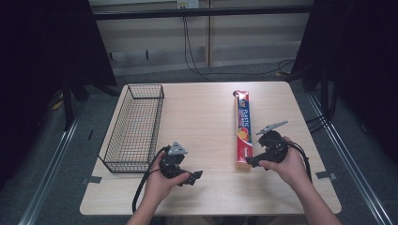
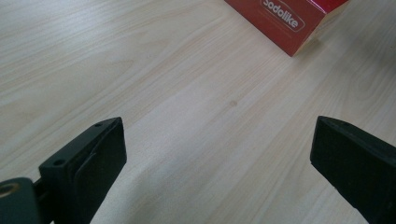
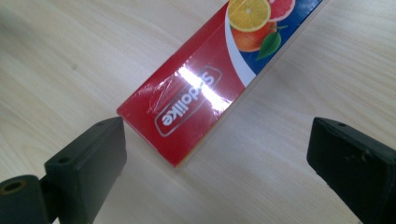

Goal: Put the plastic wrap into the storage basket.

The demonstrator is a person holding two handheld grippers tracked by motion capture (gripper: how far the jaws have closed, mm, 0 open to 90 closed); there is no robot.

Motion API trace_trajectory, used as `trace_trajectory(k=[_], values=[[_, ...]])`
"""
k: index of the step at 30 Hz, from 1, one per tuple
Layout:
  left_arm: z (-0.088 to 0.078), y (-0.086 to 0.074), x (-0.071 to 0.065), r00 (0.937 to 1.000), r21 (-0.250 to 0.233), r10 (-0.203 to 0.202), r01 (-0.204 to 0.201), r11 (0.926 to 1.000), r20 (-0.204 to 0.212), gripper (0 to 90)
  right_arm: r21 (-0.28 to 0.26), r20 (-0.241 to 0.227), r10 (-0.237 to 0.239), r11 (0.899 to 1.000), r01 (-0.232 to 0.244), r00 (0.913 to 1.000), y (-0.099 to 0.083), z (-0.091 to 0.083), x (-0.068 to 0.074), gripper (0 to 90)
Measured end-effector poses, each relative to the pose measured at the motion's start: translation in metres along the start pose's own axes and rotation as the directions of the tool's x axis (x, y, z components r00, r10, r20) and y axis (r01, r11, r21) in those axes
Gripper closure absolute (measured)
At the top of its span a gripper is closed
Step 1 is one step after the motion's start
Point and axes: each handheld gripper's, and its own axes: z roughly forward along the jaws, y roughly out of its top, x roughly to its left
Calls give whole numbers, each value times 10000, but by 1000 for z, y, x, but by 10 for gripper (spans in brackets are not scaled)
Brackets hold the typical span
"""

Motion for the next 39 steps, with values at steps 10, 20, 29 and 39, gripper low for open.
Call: trace_trajectory(k=[10, 20, 29, 39], values=[[3, -1, -1, 9999, 173, 86, -87, 9998, 84, 37, 4, 488, 1146, 9934, -1148, 9922, 19, 18, 1, 69], [5, -1, 0, 9999, 138, 13, -14, 9999, 142, 37, 417, 1137, 2104, 9755, -2162, 9710, 49, 37, -4, 82], [7, -1, -2, 9997, 237, 193, -197, 9995, 170, 36, 826, 1761, 2607, 9570, -2782, 9492, 64, 60, -10, 125], [10, -1, -2, 9994, 355, 255, -263, 9990, 235, 36, 996, 1838, 3149, 9364, -3364, 9311, 72, 76, -21, 137]])
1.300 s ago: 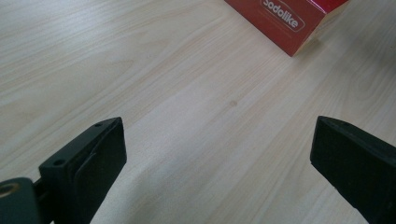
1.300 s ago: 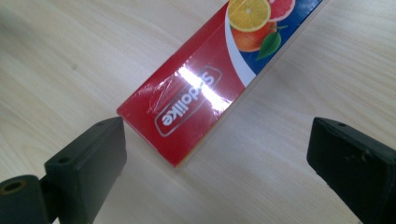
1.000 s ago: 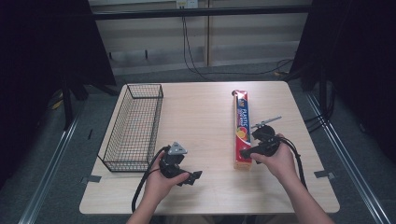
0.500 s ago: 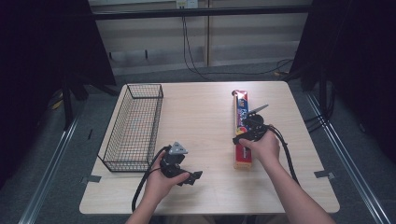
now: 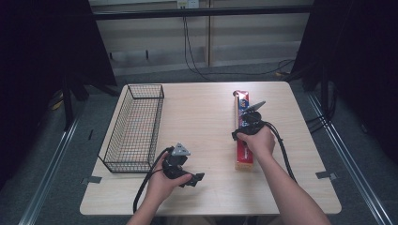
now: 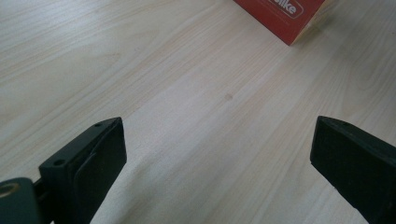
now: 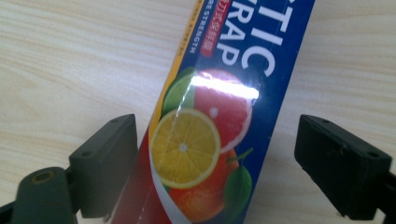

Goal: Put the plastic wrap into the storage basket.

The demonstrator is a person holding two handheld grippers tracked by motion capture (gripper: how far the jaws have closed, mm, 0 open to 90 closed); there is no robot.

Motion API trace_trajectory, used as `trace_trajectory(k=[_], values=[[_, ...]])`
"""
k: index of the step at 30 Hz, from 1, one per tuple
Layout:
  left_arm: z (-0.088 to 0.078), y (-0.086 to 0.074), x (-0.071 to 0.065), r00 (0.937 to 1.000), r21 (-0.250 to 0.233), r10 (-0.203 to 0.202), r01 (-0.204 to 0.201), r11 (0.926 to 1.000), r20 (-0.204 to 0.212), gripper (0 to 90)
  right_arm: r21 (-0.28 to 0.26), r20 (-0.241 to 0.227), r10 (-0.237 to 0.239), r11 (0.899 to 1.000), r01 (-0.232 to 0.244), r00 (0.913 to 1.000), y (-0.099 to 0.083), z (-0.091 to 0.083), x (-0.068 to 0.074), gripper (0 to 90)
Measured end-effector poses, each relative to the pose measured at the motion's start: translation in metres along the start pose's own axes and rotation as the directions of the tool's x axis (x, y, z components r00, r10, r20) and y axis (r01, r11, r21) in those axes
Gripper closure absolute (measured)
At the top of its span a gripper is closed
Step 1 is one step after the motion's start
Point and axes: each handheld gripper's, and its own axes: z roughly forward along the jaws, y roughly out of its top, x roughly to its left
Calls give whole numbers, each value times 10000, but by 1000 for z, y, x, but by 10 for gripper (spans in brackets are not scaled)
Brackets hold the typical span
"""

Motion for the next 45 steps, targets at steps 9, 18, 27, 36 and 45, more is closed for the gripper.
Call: trace_trajectory(k=[9, 18, 27, 36, 45], values=[[1, -1, 1, 9999, -85, -100, 99, 9999, -25, 37, 78, 149, 202, 9998, -203, 9997, 5, 6, 4, 252], [0, 0, 0, 10000, -48, 7, -7, 10000, -34, 37, 290, 224, 808, 9963, -814, 9965, 6, 7, 8, 310], [-1, 0, 0, 10000, -76, 5, -5, 10000, -25, 38, 693, 294, 1098, 9913, -1116, 9935, 4, 6, 7, 356], [-2, 1, -1, 10000, -63, 21, -22, 10000, -49, 39, 863, 175, -326, 9958, 310, 9993, 0, 0, 4, 442], [-3, 2, -1, 9999, -43, 59, -59, 10000, -100, 39, 320, -762, -1282, 9909, 1310, 9888, -9, -8, -5, 445]])
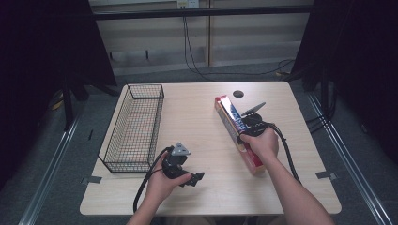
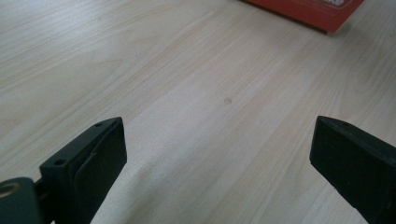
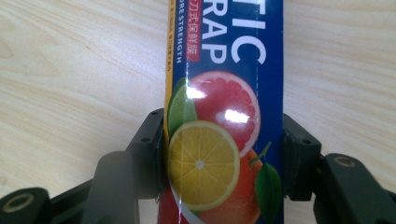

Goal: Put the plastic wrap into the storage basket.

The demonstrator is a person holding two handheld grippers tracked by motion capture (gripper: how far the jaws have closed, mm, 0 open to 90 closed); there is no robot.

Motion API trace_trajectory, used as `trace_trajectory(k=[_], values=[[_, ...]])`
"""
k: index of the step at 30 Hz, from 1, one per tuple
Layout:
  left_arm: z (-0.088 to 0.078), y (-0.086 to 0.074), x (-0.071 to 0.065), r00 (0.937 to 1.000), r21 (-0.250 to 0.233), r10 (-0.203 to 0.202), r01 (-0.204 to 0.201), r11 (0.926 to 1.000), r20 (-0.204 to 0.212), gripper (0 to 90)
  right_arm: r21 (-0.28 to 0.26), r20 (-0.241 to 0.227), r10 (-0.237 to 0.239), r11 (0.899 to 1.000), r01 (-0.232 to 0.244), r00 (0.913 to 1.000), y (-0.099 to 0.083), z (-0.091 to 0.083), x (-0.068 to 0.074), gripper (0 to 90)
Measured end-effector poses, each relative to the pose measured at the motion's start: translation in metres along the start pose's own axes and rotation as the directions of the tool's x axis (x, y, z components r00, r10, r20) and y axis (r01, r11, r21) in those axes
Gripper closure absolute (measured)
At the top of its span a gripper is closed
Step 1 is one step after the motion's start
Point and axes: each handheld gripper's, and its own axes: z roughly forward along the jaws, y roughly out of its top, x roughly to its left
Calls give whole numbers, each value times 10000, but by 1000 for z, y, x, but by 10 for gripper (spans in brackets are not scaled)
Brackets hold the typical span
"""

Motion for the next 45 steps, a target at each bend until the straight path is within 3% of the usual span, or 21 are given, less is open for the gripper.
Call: trace_trajectory(k=[8, 13, 15, 23, 25, 32, 35, 36, 39, 42, 45], values=[[1, 1, -2, 9998, -129, -108, 111, 9999, 192, 39, -522, -347, -619, 9968, 601, 9975, -8, -18, -10, 446], [2, 2, -2, 9997, -112, -114, 117, 9999, 201, 39, -778, -656, -700, 9949, 648, 9954, -12, -27, -16, 447], [2, 5, -3, 9996, -136, -168, 171, 9998, 233, 39, -1150, -845, -947, 9898, 847, 9919, -14, -35, -19, 447], [-2, 19, -3, 9990, -281, -244, 254, 9993, 365, 39, -1582, -1106, -1490, 9787, 1306, 9826, -24, -55, -23, 449], [-5, 26, -1, 9990, -286, -147, 159, 9995, 423, 38, -1747, -1415, -1711, 9738, 1455, 9750, -25, -58, -25, 449], [-16, 54, 3, 9966, -468, 113, -75, 9989, 811, 9, -1875, -1600, -2649, 9539, 2342, 9509, -32, -72, -18, 449], [-20, 64, 3, 9957, -458, 464, -428, 9980, 801, 8, -1937, -1742, -2973, 9451, 2633, 9388, -35, -75, -13, 449], [-23, 75, 4, 9919, -432, 831, -792, 9959, 961, 8, -2022, -1811, -3114, 9401, 2746, 9328, -36, -76, -11, 449], [-25, 90, 3, 9817, -297, 1366, -1338, 9906, 1330, 28, -2084, -2005, -3354, 9327, 2945, 9205, -38, -79, -6, 449], [-26, 104, 5, 9741, -470, 1648, -1594, 9861, 1546, 22, -2174, -2145, -3734, 9191, 3285, 9026, -40, -81, -2, 448], [-28, 116, 7, 9611, -407, 2122, -2083, 9772, 1768, 10, -2208, -2175, -4018, 9080, 3562, 8895, -42, -83, 0, 448]])
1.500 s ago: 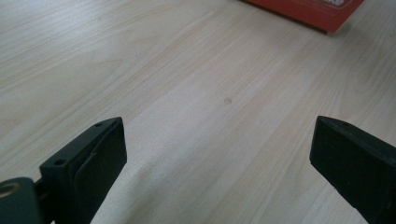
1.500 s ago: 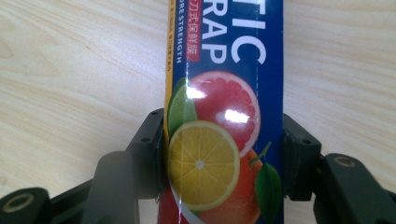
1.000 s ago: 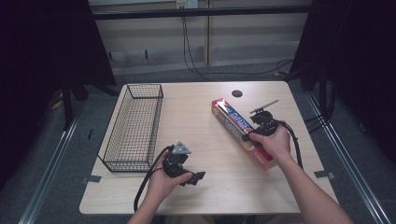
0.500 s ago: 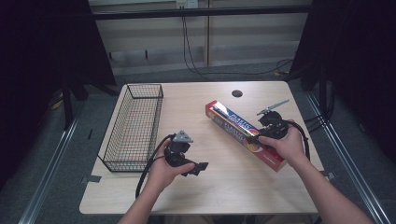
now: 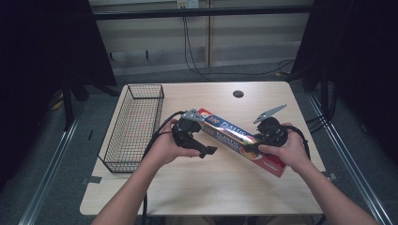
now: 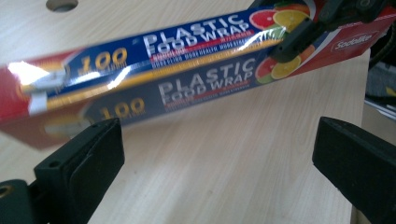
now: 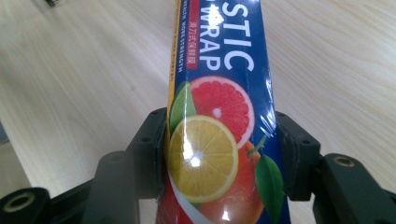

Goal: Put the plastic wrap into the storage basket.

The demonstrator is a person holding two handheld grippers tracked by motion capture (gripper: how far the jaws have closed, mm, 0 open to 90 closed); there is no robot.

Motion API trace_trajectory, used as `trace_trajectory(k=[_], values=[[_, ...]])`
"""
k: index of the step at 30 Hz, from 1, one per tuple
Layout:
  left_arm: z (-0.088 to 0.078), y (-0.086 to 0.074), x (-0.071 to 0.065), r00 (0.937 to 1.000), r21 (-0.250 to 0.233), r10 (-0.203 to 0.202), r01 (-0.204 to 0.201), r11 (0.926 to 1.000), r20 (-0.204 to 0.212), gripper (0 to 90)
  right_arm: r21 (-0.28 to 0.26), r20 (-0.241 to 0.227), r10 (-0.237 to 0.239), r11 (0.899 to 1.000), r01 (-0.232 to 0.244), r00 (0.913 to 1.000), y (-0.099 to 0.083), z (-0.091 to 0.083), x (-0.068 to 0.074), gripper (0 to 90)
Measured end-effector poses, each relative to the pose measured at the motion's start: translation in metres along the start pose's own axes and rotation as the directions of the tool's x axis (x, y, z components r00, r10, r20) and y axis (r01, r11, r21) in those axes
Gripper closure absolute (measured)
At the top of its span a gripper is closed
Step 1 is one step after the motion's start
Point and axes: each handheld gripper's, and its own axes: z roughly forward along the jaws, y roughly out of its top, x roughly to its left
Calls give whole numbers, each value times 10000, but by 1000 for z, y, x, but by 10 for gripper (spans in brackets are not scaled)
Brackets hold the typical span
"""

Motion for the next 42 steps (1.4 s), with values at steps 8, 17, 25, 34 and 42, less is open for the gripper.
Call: trace_trajectory(k=[8, 17, 25, 34, 42], values=[[7, 27, 0, 9908, 737, 1319, -1338, 9883, 292, 9, 174, -355, -775, 9968, 781, 9964, -3, -1, 8, 448], [29, 36, -2, 9539, 1726, 2920, -2997, 9383, 689, 80, 159, -648, -1251, 9918, 1264, 9900, -1, -2, 16, 448], [52, 40, -2, 9192, 2203, 3721, -3924, 8930, 1290, 123, 307, -678, -1618, 9860, 1642, 9845, 2, -2, 21, 448], [71, 43, -4, 8683, 2657, 4394, -4905, 8300, 2302, 188, 180, -947, -2129, 9764, 2154, 9725, 5, -1, 27, 446], [80, 47, -17, 8688, 4329, 4035, -4934, 7544, 2871, 309, 350, -1170, -2778, 9583, 2835, 9535, 5, -1, 30, 441]])
